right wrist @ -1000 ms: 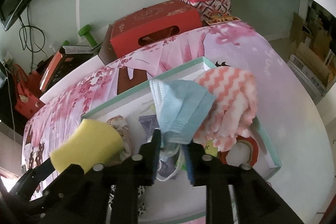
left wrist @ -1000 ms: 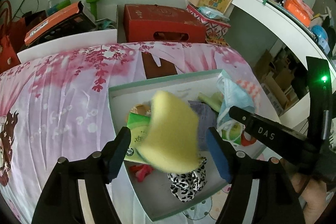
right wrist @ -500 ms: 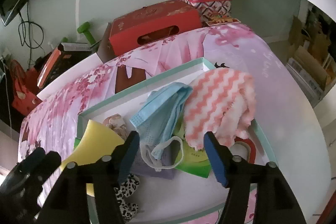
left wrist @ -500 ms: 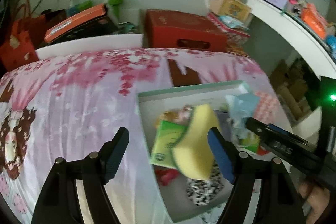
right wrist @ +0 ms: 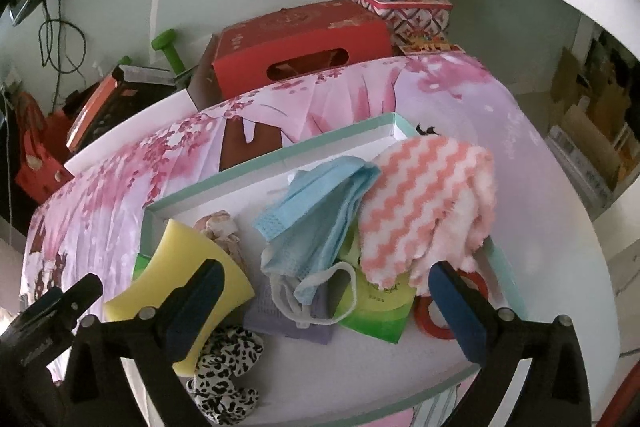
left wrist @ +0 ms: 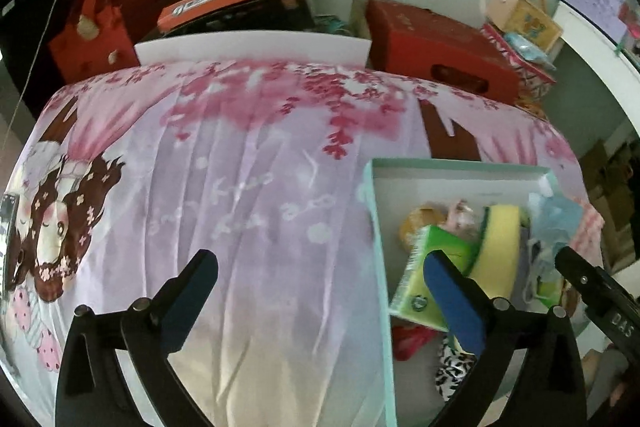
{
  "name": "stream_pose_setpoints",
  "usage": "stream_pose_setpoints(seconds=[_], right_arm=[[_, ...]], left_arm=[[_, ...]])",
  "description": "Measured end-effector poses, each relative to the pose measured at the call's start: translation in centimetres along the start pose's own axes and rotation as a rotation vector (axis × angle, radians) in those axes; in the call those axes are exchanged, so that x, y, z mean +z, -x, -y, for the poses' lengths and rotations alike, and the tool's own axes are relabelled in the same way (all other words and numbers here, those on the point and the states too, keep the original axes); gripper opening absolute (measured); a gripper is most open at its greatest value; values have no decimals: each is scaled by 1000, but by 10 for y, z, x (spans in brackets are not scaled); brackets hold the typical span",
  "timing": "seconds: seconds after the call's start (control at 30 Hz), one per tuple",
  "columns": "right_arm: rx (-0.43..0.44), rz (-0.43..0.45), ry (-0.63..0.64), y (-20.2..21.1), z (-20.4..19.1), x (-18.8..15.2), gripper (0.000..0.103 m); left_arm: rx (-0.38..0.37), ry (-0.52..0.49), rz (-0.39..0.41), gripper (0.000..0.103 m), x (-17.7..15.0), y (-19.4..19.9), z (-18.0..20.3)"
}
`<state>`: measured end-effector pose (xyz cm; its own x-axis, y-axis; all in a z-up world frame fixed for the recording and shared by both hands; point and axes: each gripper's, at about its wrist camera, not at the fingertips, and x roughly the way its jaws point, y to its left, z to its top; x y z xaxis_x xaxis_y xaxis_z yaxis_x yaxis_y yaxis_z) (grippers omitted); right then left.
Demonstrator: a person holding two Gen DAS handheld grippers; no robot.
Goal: Organize soft objects
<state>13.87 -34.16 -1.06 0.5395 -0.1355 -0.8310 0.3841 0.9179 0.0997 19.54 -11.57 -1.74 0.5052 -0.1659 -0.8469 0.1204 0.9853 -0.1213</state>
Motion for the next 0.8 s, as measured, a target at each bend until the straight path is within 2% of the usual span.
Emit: stream_pose_setpoints(seconds=[0.5, 0.8], right_arm=[[9, -19, 10, -5, -8, -1, 103], [46, -1, 55, 9, -32, -11, 103]], left_arm=[[72, -7, -41, 102, -1, -8, -8], [105, 0, -18, 102, -13, 9, -24]])
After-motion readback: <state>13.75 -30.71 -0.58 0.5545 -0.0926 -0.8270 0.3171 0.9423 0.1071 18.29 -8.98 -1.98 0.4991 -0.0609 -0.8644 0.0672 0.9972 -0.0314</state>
